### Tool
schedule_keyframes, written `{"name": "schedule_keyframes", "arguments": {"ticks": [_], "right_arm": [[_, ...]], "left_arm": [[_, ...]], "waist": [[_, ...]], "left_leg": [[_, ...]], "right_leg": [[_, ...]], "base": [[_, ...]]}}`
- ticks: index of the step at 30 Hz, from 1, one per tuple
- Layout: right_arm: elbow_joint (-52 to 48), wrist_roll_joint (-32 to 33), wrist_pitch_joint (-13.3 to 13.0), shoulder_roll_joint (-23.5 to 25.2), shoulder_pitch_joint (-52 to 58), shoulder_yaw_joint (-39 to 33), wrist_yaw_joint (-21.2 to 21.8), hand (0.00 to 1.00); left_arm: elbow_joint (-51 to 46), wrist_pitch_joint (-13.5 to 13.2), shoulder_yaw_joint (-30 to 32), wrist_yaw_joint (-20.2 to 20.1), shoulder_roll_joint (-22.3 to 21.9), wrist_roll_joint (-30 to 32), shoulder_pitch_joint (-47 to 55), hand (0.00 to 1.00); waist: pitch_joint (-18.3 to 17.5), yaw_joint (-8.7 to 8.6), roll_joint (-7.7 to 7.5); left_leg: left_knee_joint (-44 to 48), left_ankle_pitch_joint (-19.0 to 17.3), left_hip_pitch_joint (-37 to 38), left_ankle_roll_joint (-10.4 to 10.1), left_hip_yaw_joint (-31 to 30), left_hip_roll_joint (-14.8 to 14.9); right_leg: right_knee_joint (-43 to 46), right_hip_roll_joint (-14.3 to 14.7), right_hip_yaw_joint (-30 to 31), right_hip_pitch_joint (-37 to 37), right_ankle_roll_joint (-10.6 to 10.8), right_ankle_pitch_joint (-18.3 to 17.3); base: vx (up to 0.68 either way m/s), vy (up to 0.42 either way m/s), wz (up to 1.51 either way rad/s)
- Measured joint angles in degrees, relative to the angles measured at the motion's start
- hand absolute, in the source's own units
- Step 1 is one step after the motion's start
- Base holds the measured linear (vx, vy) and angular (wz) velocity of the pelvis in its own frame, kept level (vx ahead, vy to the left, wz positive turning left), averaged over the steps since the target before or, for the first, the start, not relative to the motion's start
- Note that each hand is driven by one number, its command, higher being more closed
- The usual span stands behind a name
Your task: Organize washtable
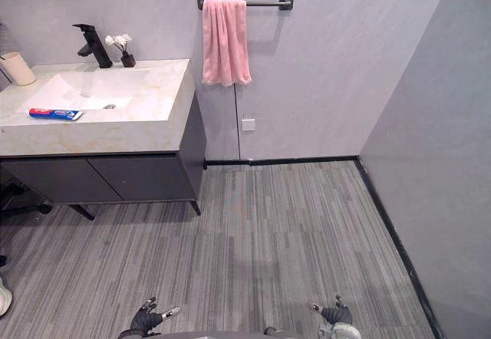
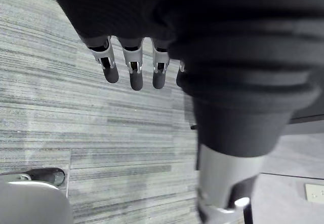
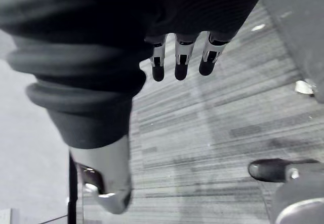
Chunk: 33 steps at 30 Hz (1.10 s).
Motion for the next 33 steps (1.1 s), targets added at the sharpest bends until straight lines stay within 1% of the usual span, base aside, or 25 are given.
{"name": "schedule_keyframes", "arguments": {"ticks": [1,3,5,6,7,8,11,14,16,19,20,21,22,23,24,25,26,27,28,29,30,31,32,33], "right_arm": [[-1.7,-2.2,-0.3,0.0,-0.1,0.2,0.0,0.0],[-2.8,-3.5,-0.7,0.0,-0.1,0.7,0.0,0.0],[-3.7,-5.2,-0.8,0.0,-0.3,1.0,0.1,0.0],[-4.3,-5.5,-0.8,0.0,-0.3,1.1,0.1,0.0],[-5.5,-5.9,-0.9,-0.2,-0.5,1.6,0.1,0.0],[-5.8,-6.1,-1.0,-0.3,-0.5,1.9,0.1,0.0],[-7.1,-7.6,-1.0,-0.6,-0.7,3.4,0.1,0.0],[-7.1,-7.8,-0.9,-0.6,-1.3,3.5,0.1,0.0],[-7.1,-7.8,-0.9,-0.6,-2.1,3.6,0.0,0.0],[-7.1,-7.8,-0.7,-0.7,-3.9,3.6,-0.2,0.0],[-7.1,-7.8,-0.7,-0.8,-4.3,3.6,-0.5,0.0],[-7.1,-7.7,-0.6,-1.0,-4.7,3.6,-1.0,0.0],[-7.1,-7.7,-0.6,-1.1,-4.9,3.6,-1.0,0.0],[-7.2,-7.5,-0.6,-1.3,-5.2,3.5,-1.0,0.0],[-7.2,-7.1,-0.5,-1.3,-5.2,3.4,-1.0,0.0],[-7.2,-7.0,-0.4,-1.3,-5.2,3.4,-1.0,0.0],[-7.5,-6.5,-0.1,-1.3,-5.2,3.4,-1.0,0.0],[-7.6,-6.1,0.1,-1.3,-5.2,3.4,-1.0,0.0],[-7.8,-5.5,0.6,-1.3,-5.2,3.4,-1.0,0.0],[-7.9,-5.3,0.8,-1.4,-5.2,3.4,-1.0,0.0],[-8.3,-5.0,0.9,-1.9,-5.3,3.6,-1.0,0.0],[-8.8,-5.0,1.1,-2.2,-5.4,3.6,-1.0,0.0],[-9.1,-5.0,1.1,-3.2,-6.2,3.8,-1.0,0.0],[-9.5,-5.0,1.1,-4.0,-7.0,3.9,-1.1,0.0]], "left_arm": [[-1.4,-0.1,0.1,0.5,0.1,0.8,0.5,0.0],[-2.2,-0.3,0.1,0.5,0.2,1.0,0.6,0.0],[-3.9,-0.3,0.1,0.5,0.3,1.0,0.5,0.0],[-4.5,-0.3,0.1,0.5,0.3,1.0,0.4,0.0],[-5.8,-0.5,0.1,0.5,0.3,1.0,0.6,0.0],[-6.0,-0.6,0.1,0.5,0.3,1.0,0.6,0.0],[-7.9,-0.9,0.0,0.5,0.4,1.0,0.5,0.0],[-8.6,-1.0,0.0,0.6,0.4,1.0,0.4,0.0],[-9.8,-1.0,0.0,0.6,0.4,1.0,0.5,0.0],[-11.1,-1.0,0.0,1.6,0.4,1.0,0.5,0.0],[-11.7,-1.0,0.0,1.6,0.4,1.0,0.6,0.0],[-12.5,-1.0,0.0,1.6,0.3,1.0,0.6,0.0],[-13.0,-1.0,0.0,1.6,0.3,1.0,0.6,0.0],[-14.0,-1.0,0.0,1.7,0.5,1.0,0.6,0.0],[-15.0,-1.1,0.0,1.8,0.7,1.0,0.6,0.0],[-15.4,-1.1,-0.1,1.8,0.9,1.0,0.6,0.0],[-15.7,-1.1,-0.1,1.9,1.4,1.0,0.6,0.0],[-15.7,-1.1,-0.1,1.9,1.5,1.0,0.5,0.0],[-16.2,-1.0,-0.2,2.1,1.8,1.0,0.1,0.0],[-16.7,-1.0,-0.4,2.4,2.1,1.0,0.2,0.0],[-17.0,-0.9,-0.8,2.8,2.5,1.0,-0.2,0.0],[-17.0,-0.9,-0.8,2.8,2.5,1.0,-0.7,0.0],[-17.0,-0.9,-0.8,2.8,2.4,1.0,-1.6,0.0],[-17.0,-0.9,-1.0,2.8,2.3,1.0,-2.5,0.0]], "waist": [[0.0,0.02,0.0],[0.0,0.09,-0.01],[0.5,0.62,-0.53],[0.6,0.67,-0.27],[0.9,0.69,-0.83],[0.8,0.69,-0.73],[1.3,0.65,-1.21],[1.7,0.66,-1.36],[1.9,0.67,-1.36],[2.5,0.84,-0.82],[2.6,0.84,-0.52],[3.0,0.85,0.08],[3.1,0.89,0.34],[3.3,0.88,0.5],[3.5,0.97,0.06],[3.7,0.97,-0.19],[4.5,0.8,-0.52],[4.8,0.76,-0.53],[5.7,0.52,-0.5],[6.2,0.38,-0.43],[6.5,0.11,-0.01],[6.8,-0.34,0.34],[7.6,-1.16,1.4],[8.3,-1.78,2.17]], "left_leg": [[-0.6,0.1,0.0,-0.1,0.4,0.2],[-0.8,0.2,0.1,0.1,0.4,0.4],[-1.3,0.3,1.3,0.1,0.4,0.6],[-1.4,0.3,1.6,0.1,0.4,0.7],[-1.5,0.4,1.6,0.1,0.4,0.7],[-1.5,0.4,1.7,0.1,0.4,0.7],[-1.5,0.4,1.5,0.1,0.4,0.7],[-1.5,0.3,1.2,0.1,0.9,0.7],[-1.0,-0.1,0.2,0.3,1.4,0.7],[2.9,-2.7,-2.4,1.2,2.8,0.9],[4.1,-3.7,-2.9,1.4,3.2,1.0],[5.9,-5.2,-3.7,1.8,3.8,1.4],[6.8,-6.0,-4.3,2.1,4.2,1.5],[8.5,-7.5,-5.3,2.6,4.8,1.4],[10.0,-8.4,-5.7,3.2,5.5,0.8],[10.6,-8.9,-5.8,3.4,5.7,0.3],[11.2,-10.1,-5.4,4.3,5.6,-0.4],[11.4,-10.7,-4.9,4.6,5.5,-0.7],[11.4,-11.3,-3.6,5.2,5.3,-0.9],[10.9,-11.5,-2.1,5.2,5.3,-0.9],[9.1,-11.5,0.0,5.1,4.4,-0.6],[8.5,-11.6,0.9,4.9,3.9,-0.1],[7.7,-11.8,2.2,4.5,3.2,1.2],[7.0,-12.1,3.7,3.1,2.8,2.6]], "right_leg": [[-0.7,0.2,0.1,0.0,0.1,0.3],[-1.3,0.4,0.0,0.3,-0.2,0.5],[-2.3,0.7,-0.1,1.5,-0.3,0.5],[-2.5,0.8,-0.1,1.8,-0.3,0.5],[-2.8,0.8,-0.2,1.9,-0.3,0.5],[-3.0,0.8,-0.3,1.9,-0.3,0.5],[-3.4,0.8,-0.8,1.8,-0.2,0.4],[-3.4,0.7,-1.2,1.7,0.2,0.2],[-3.4,0.7,-1.1,0.8,0.3,0.1],[-3.0,0.7,0.5,-0.6,0.5,-0.1],[-2.3,0.7,0.9,-1.0,0.8,-0.6],[0.6,0.7,1.3,-2.4,1.2,-2.4],[3.2,0.7,1.5,-3.8,1.4,-3.9],[10.0,0.1,1.8,-7.3,2.0,-7.5],[17.5,-1.1,1.7,-10.8,3.1,-11.1],[21.5,-1.8,1.3,-12.5,4.0,-12.5],[29.1,-3.3,-0.1,-15.7,4.1,-13.9],[32.9,-3.9,-0.7,-17.2,4.1,-14.1],[39.1,-5.1,-2.6,-20.2,4.4,-15.8],[40.4,-5.8,-3.8,-21.3,4.4,-17.0],[39.1,-6.1,-6.2,-23.0,3.7,-17.6],[37.9,-6.0,-6.7,-23.7,3.6,-17.5],[35.0,-5.2,-7.8,-25.6,3.3,-17.2],[30.7,-4.2,-8.2,-27.5,3.1,-15.2]], "base": [[0.03,-0.022,-0.05],[0.06,-0.029,-0.03],[0.09,-0.035,0.02],[0.06,-0.025,0.02],[0.04,-0.017,0.01],[0.06,-0.015,0.03],[0.06,-0.002,0.04],[0.02,0.002,0.03],[0.01,0.013,-0.07],[0.02,0.025,-0.23],[0.03,0.042,-0.2],[0.03,0.05,-0.2],[0.03,0.066,-0.21],[0.04,0.076,-0.21],[0.03,0.061,-0.21],[0.08,0.09,-0.14],[0.08,0.067,-0.06],[0.15,0.089,-0.03],[0.21,0.059,-0.06],[0.31,0.054,-0.02],[0.31,0.028,0.08],[0.35,-0.016,0.3],[0.37,-0.054,0.35],[0.48,-0.087,0.32]]}}
